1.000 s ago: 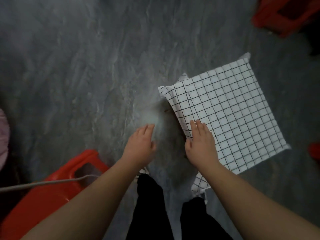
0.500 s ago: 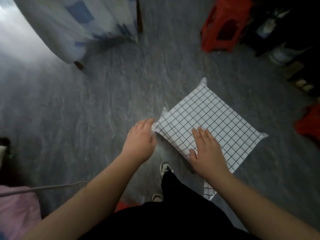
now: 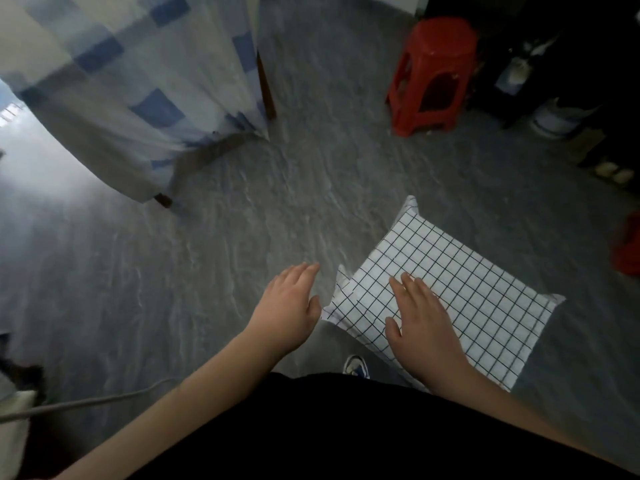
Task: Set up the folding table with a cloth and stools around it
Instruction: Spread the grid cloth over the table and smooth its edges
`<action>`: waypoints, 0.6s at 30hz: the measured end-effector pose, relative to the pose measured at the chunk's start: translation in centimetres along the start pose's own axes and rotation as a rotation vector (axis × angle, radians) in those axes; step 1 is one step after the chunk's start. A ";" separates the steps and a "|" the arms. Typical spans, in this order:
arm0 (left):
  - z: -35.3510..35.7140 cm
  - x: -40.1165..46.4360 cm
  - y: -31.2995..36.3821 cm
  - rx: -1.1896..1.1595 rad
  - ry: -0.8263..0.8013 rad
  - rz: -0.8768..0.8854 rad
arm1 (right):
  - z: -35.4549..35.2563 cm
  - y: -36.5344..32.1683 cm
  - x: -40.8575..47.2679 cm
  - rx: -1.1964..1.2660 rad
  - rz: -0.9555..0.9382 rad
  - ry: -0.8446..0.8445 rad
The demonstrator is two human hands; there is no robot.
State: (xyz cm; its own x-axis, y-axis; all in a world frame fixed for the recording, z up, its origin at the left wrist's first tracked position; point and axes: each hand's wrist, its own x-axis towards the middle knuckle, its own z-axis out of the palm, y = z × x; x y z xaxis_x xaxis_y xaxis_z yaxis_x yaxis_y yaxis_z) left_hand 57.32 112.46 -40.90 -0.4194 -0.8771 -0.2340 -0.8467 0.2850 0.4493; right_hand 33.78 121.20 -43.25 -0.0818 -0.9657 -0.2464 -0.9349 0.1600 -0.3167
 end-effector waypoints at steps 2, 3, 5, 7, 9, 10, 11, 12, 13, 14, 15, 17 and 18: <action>-0.9 1.8 -1.0 -0.005 -0.015 0.036 | -0.2 -0.8 0.8 -0.015 0.019 0.013; -1.3 2.8 -1.6 -0.001 -0.029 0.059 | -0.3 -1.2 1.4 -0.024 0.032 0.018; -2.0 4.9 -2.7 0.015 -0.061 0.111 | -0.4 -2.1 2.5 -0.038 0.082 0.033; -2.9 7.3 -4.0 0.034 -0.094 0.177 | 0.0 -3.3 3.8 -0.022 0.169 0.051; -3.8 10.0 -5.4 0.048 -0.136 0.262 | 0.6 -5.0 5.0 0.019 0.280 0.079; -4.2 11.3 -6.3 0.058 -0.159 0.312 | 1.1 -6.1 5.5 0.034 0.337 0.095; -4.7 12.7 -7.2 0.069 -0.193 0.361 | 1.7 -7.2 6.1 0.047 0.391 0.102; -5.2 14.0 -8.1 0.083 -0.242 0.408 | 2.3 -8.6 6.5 0.069 0.455 0.104; -5.6 15.3 -9.0 0.097 -0.290 0.452 | 3.0 -9.9 6.7 0.099 0.529 0.117; -5.9 16.5 -9.7 0.114 -0.333 0.492 | 3.7 -11.1 6.8 0.129 0.602 0.140; -6.1 17.6 -10.3 0.135 -0.373 0.527 | 4.4 -12.4 6.8 0.163 0.675 0.159; -5.9 19.5 -10.9 0.179 -0.442 0.589 | 5.5 -14.5 6.6 0.232 0.803 0.194; -5.5 20.1 -11.0 0.197 -0.478 0.613 | 6.2 -15.4 6.3 0.257 0.857 0.203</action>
State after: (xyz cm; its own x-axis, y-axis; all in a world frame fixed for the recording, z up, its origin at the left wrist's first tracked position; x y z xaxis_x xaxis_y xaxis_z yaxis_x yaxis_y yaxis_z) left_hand 60.04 89.50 -45.79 -0.8858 -0.2943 -0.3588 -0.4434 0.7650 0.4672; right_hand 49.83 113.88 -45.59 -0.7937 -0.5093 -0.3326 -0.4230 0.8551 -0.2998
